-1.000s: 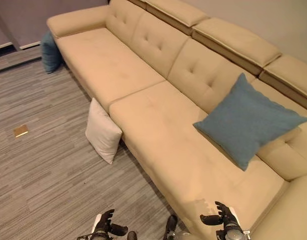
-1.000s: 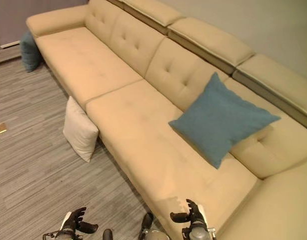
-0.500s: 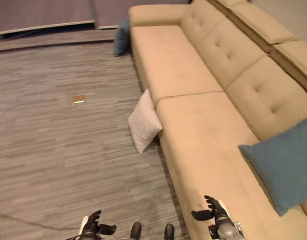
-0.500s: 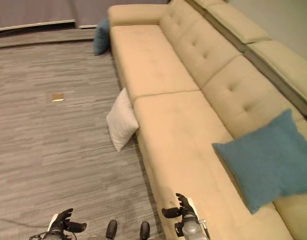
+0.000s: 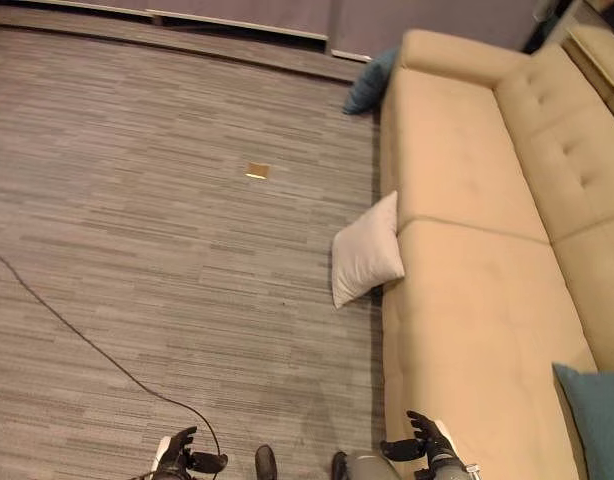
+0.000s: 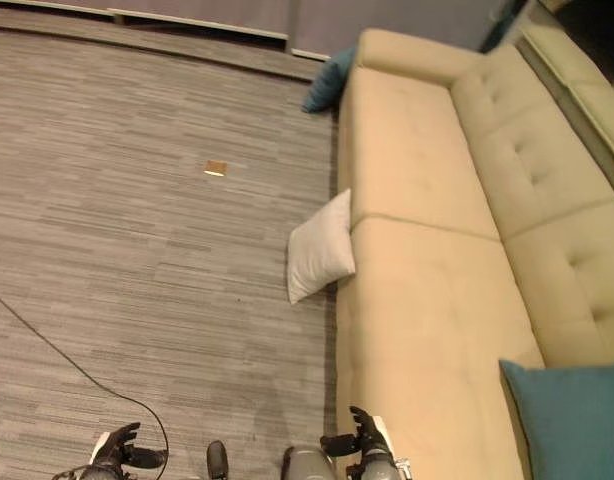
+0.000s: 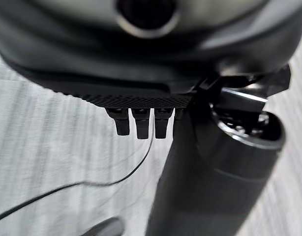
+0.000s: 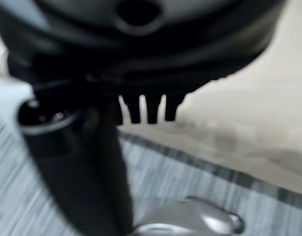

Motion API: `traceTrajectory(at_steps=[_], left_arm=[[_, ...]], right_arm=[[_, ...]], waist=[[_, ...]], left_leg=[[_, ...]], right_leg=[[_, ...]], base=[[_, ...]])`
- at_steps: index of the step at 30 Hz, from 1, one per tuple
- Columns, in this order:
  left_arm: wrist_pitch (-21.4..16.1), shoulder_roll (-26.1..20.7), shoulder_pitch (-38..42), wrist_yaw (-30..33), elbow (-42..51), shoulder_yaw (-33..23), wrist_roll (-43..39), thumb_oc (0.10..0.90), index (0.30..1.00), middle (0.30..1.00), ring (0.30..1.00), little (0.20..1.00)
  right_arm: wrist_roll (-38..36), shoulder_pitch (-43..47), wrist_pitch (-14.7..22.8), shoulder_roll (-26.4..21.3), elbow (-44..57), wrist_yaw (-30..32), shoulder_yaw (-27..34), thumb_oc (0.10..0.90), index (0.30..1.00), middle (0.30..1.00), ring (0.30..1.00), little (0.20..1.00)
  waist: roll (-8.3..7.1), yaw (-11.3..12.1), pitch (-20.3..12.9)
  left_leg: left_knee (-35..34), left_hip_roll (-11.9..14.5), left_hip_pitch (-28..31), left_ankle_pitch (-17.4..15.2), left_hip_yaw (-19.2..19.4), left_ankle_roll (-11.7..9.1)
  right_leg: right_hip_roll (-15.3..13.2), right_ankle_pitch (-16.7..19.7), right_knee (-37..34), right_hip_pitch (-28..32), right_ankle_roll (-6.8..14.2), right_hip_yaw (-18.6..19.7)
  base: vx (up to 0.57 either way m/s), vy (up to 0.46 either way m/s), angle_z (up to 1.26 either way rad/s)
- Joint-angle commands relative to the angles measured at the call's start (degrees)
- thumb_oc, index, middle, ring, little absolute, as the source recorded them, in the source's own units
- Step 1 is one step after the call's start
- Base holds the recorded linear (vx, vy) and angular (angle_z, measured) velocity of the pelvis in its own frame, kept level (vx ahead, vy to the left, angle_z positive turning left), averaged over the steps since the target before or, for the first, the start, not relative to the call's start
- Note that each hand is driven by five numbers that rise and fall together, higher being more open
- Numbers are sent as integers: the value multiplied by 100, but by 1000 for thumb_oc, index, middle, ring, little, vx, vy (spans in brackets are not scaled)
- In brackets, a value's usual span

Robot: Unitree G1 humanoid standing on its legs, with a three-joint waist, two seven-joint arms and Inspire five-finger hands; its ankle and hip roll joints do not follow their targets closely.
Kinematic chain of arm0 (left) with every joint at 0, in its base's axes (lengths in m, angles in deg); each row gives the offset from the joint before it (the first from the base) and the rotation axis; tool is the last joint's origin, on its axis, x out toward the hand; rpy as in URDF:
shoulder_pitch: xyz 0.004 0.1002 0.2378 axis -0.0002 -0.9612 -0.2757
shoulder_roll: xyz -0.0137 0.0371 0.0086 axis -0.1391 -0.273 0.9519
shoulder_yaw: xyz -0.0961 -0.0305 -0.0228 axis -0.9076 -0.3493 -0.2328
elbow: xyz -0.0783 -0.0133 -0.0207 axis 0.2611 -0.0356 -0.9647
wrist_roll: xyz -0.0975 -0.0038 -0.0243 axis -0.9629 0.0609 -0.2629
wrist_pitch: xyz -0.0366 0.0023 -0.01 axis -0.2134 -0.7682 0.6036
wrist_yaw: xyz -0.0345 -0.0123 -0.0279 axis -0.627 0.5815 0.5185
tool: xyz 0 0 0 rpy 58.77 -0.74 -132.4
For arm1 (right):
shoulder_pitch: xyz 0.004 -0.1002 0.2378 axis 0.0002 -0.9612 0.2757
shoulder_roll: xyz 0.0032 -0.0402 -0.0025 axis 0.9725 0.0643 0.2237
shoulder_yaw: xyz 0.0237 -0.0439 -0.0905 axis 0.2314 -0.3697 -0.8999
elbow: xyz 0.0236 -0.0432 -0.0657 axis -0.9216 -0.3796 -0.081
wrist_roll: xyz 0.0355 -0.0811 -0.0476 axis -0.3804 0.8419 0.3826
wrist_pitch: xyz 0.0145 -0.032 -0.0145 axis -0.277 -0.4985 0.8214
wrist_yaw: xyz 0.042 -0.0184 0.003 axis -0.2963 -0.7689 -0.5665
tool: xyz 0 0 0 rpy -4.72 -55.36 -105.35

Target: Pick up all the scattered cushions and arrange them neatly on the sofa.

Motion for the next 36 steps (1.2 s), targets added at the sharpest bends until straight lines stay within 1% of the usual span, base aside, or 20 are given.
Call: traceTrajectory(at_steps=[1,3,5,7,8,9,10,11,12,13,14,15,17,18,19,23,27,31,33,36], left_arm=[[-82,-65,-231,-36,-92,111,127,800,900,900,900,900],[-46,-48,-233,-65,-173,96,140,800,900,900,900,900],[-33,-18,-240,-92,-268,56,140,800,900,900,900,900],[-21,53,-306,-59,-286,96,203,800,900,900,900,900],[-7,97,-375,-69,-302,104,191,800,900,900,900,900],[-6,136,-397,-58,-272,116,142,800,900,900,900,900],[-2,93,-364,-61,-150,141,59,800,900,900,900,900],[7,49,-313,-47,-49,156,-8,800,900,900,900,900],[-1,36,-304,-53,1,149,-58,800,900,900,900,900],[5,22,-295,-55,28,155,-87,800,900,900,900,900],[7,3,-286,-75,41,168,-88,800,900,900,900,900],[15,-17,-295,-85,26,212,-33,800,900,900,900,900],[-19,-2,-309,-81,14,209,-75,800,900,900,900,900],[-49,8,-277,-63,67,218,-155,800,900,900,900,900],[-44,33,-299,-99,-1,203,-142,800,900,900,900,900],[6,21,-323,-85,-61,184,16,800,900,900,900,900],[5,-99,-270,-70,-22,199,119,800,900,900,900,900],[-40,-191,-203,-16,58,151,65,800,900,900,900,900],[-47,-186,-187,-24,65,154,20,800,900,900,900,900],[-47,-199,-107,-68,-1,207,30,800,900,900,900,900]], right_arm=[[2,194,184,-225,32,138,27,800,900,900,900,900],[32,206,159,-232,-21,126,9,800,900,900,900,900],[76,155,130,-233,-13,101,-2,800,900,900,900,900],[75,31,136,-249,-33,106,22,800,900,900,900,900],[55,-31,125,-284,-71,86,64,800,900,900,900,900],[11,-58,131,-290,-116,75,102,800,900,900,900,900],[-14,4,130,-334,-119,105,83,800,900,900,900,900],[-71,42,112,-379,-101,110,65,800,900,900,900,900],[-105,46,103,-384,-100,103,61,800,900,900,900,900],[-122,59,84,-386,-110,115,54,800,900,900,900,900],[-121,83,59,-392,-156,136,60,800,900,900,900,900],[-74,108,56,-399,-182,155,31,800,900,900,900,900],[-30,103,53,-403,-183,177,10,800,900,900,900,900],[-7,114,66,-411,-172,200,7,800,900,900,900,900],[18,111,62,-391,-184,190,41,800,900,900,900,900],[140,127,51,-289,-218,171,-17,800,900,900,900,900],[199,212,54,-241,-95,135,-84,800,900,900,900,900],[241,317,61,-208,30,136,-119,800,900,900,900,900],[270,362,50,-226,7,162,-120,800,900,900,900,900],[247,411,27,-265,-124,117,-124,800,900,900,900,900]], waist=[[24,-185,-137],[-28,-242,-132],[-84,-286,-141],[-80,-329,-300],[-25,-357,-377],[4,-391,-415],[-149,-318,-324],[-285,-228,-271],[-339,-184,-268],[-409,-142,-261],[-481,-57,-239],[-490,14,-222],[-394,138,-186],[-359,197,-140],[-311,209,-173],[-285,185,-288],[-261,129,-297],[-169,133,-238],[-163,129,-269],[-152,46,-265]], left_leg=[[124,-46,36,-497,-236,-421],[149,-129,208,-644,-395,-416],[165,-216,502,-851,-554,-436],[282,-220,679,-1072,-623,-435],[584,-123,729,-1127,-578,-558],[1381,-4,551,-764,-419,-907],[2770,123,-135,-381,-286,-1091],[3417,251,-518,-362,-93,-1006],[3503,327,-698,-441,-8,-924],[3480,392,-915,-545,39,-852],[3103,499,-1169,-779,101,-725],[2418,484,-1310,-740,11,-722],[1562,372,-1499,-232,-384,-841],[1365,323,-1569,-75,-579,-894],[1088,302,-1418,-105,-686,-889],[982,198,-1149,-172,-623,-729],[890,150,-878,-335,-393,-490],[869,190,-630,-535,-178,-375],[852,176,-471,-635,-90,-365],[810,106,-262,-728,-21,-373]], right_leg=[[257,868,-1460,240,9,50],[300,1102,-1961,164,85,-30],[243,1280,-2412,121,177,-322],[311,1263,-2382,315,42,-187],[324,1187,-2333,439,-17,-236],[368,1100,-2386,702,-111,-239],[316,1051,-2467,937,-238,-143],[282,947,-2523,1122,-341,-76],[257,880,-2514,1190,-362,-45],[217,818,-2511,1261,-355,5],[178,712,-2573,1423,-304,82],[187,608,-2623,1556,-255,181],[296,521,-2626,1717,-242,363],[345,460,-2593,1817,-244,463],[367,395,-2491,1819,-222,566],[255,397,-2041,1720,-98,716],[131,741,-1188,1365,94,817],[-116,959,-631,930,162,362],[-171,863,-952,838,112,-6],[-35,808,-1391,589,68,-356]], base=[[281,-12,44],[307,-15,28],[451,-44,10],[476,-62,61],[505,-102,69],[492,-146,49],[379,-165,-19],[260,-129,11],[242,-76,-56],[299,-5,-74],[389,73,-101],[407,138,-39],[313,177,-26],[271,187,-30],[338,269,-73],[218,196,-106],[158,174,-36],[109,137,-44],[180,81,-59],[164,45,-31]])
